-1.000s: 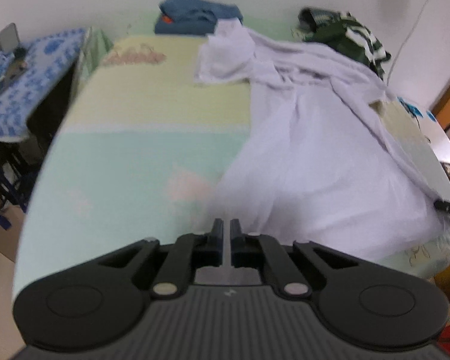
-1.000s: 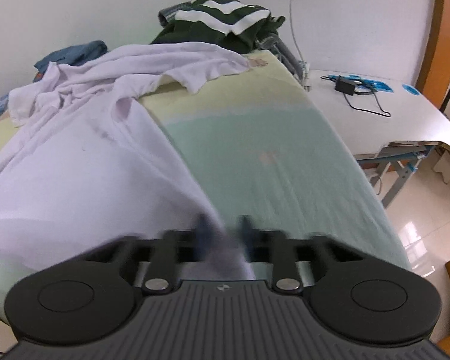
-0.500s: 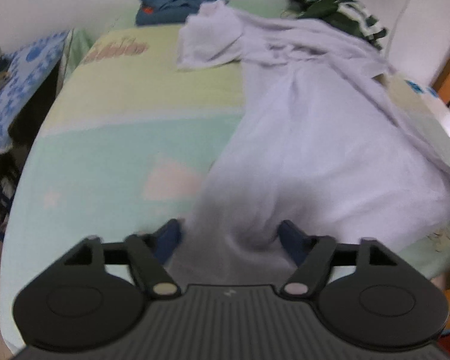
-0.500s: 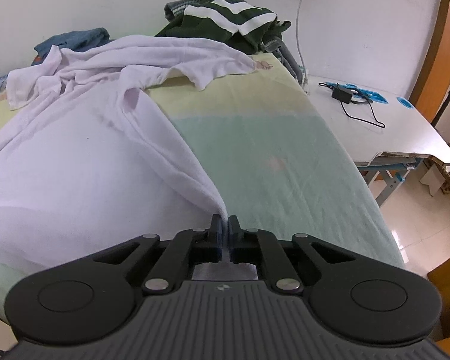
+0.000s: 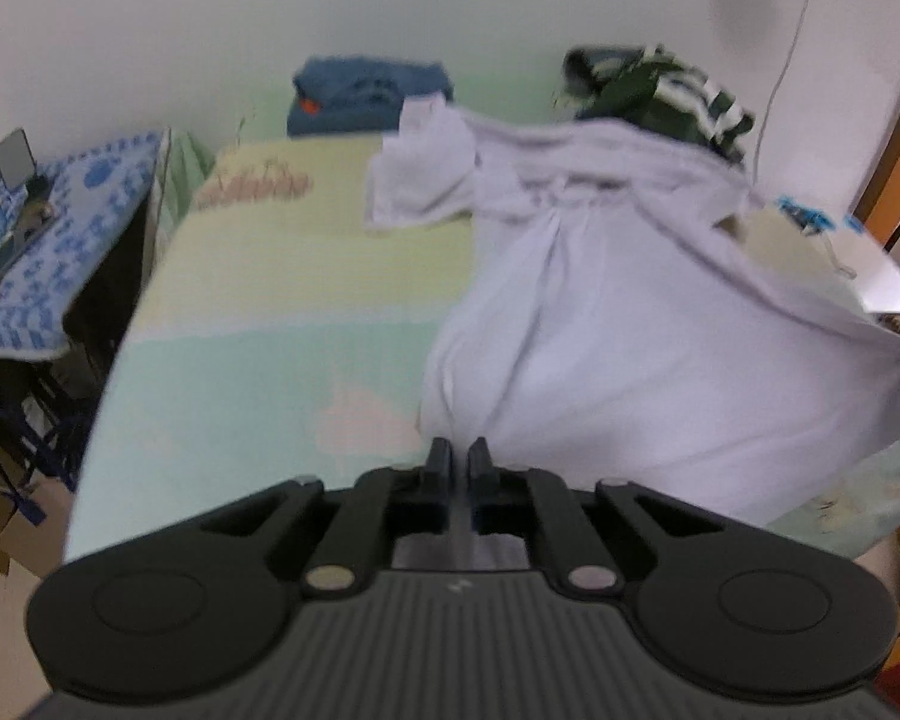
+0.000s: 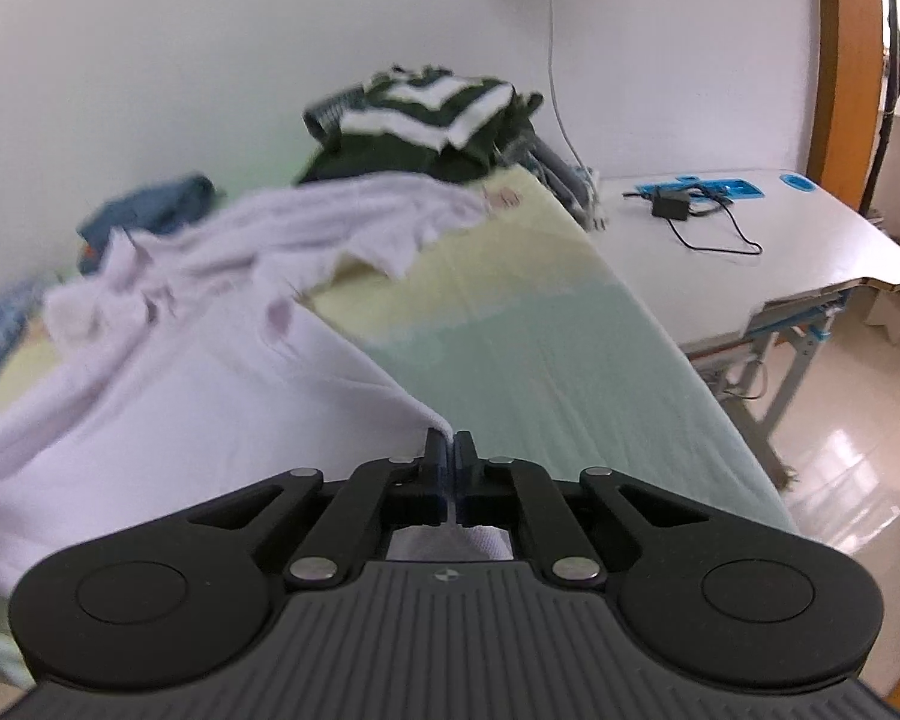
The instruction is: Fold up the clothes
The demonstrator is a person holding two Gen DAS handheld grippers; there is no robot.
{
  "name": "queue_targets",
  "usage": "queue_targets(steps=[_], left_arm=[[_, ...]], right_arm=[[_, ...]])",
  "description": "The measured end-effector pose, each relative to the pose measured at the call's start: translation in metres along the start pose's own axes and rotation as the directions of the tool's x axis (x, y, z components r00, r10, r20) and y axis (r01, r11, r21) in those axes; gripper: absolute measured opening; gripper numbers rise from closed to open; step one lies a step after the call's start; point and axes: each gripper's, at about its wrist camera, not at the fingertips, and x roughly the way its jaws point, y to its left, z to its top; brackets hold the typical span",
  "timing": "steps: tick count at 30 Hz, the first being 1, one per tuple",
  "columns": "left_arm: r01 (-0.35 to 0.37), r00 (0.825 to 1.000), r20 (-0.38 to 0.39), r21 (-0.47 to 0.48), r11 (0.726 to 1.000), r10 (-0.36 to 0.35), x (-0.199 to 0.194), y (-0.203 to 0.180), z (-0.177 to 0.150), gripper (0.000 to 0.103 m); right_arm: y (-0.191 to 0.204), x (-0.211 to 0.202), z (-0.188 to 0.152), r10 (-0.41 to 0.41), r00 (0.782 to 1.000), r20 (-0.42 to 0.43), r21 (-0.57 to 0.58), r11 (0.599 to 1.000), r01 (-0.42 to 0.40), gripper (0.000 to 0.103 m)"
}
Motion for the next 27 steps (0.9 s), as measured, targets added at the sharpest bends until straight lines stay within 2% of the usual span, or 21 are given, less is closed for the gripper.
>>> queue_targets(steps=[2, 7, 9, 13, 14, 17, 18, 19, 22, 23, 25, 27], left_arm=[[0.001, 1.000, 0.023, 0.007, 1.000, -0.002, -0.018, 0.002, 0.004, 0.000], [-0.013, 0.999, 0.050, -0.004, 1.000, 0.013, -0.051, 0.008, 0.008, 0.000], [-0.020, 0.999, 0.036, -0.011, 1.000, 0.020, -0.053, 0.012, 0.006, 0.000], [-0.027, 1.000, -0.005, -0.021, 0.999, 0.027, -0.043, 0.017, -0.002, 0.000], [-0.027, 1.000, -0.014, -0.018, 0.999, 0.027, -0.037, 0.016, -0.003, 0.003], [-0.017, 0.999, -0.029, 0.005, 1.000, 0.017, -0.016, 0.017, -0.008, 0.019], [-0.007, 0.999, -0.042, 0.016, 1.000, 0.008, -0.005, 0.017, -0.009, 0.037], [-0.003, 0.998, -0.056, 0.024, 1.000, 0.004, 0.006, 0.017, -0.010, 0.048], [0.003, 0.997, -0.082, 0.050, 0.999, 0.001, 0.037, 0.015, -0.011, 0.051], [0.008, 0.996, -0.089, 0.061, 0.998, -0.002, 0.047, 0.014, -0.011, 0.051], [0.018, 0.994, -0.106, 0.077, 0.997, -0.010, 0.062, 0.011, -0.011, 0.054], [0.017, 0.992, -0.129, 0.090, 0.996, -0.005, 0.075, 0.008, -0.013, 0.054]], right_arm=[[-0.003, -0.010, 0.008, 0.017, 1.000, 0.014, 0.012, 1.000, -0.017, 0.002], [-0.014, -0.033, 0.021, 0.055, 0.998, 0.020, 0.072, 0.996, -0.056, 0.002], [-0.019, -0.040, 0.022, 0.066, 0.998, 0.012, 0.089, 0.994, -0.067, 0.002], [-0.022, -0.035, 0.007, 0.041, 0.998, -0.055, 0.090, 0.995, -0.036, 0.002], [-0.023, -0.030, 0.001, 0.029, 0.997, -0.072, 0.094, 0.995, -0.022, 0.002], [-0.029, -0.013, -0.015, -0.010, 0.992, -0.125, 0.110, 0.994, 0.024, 0.002], [-0.030, -0.005, -0.021, -0.021, 0.989, -0.143, 0.108, 0.993, 0.037, 0.002], [-0.031, 0.002, -0.026, -0.032, 0.986, -0.161, 0.105, 0.993, 0.049, 0.002], [-0.027, 0.023, -0.035, -0.079, 0.970, -0.228, 0.054, 0.994, 0.094, 0.002], [-0.022, 0.023, -0.035, -0.105, 0.970, -0.217, 0.020, 0.993, 0.112, 0.003], [-0.012, 0.021, -0.031, -0.173, 0.968, -0.184, -0.066, 0.984, 0.163, 0.019], [-0.007, 0.012, -0.023, -0.234, 0.965, -0.119, -0.118, 0.968, 0.220, 0.031]])
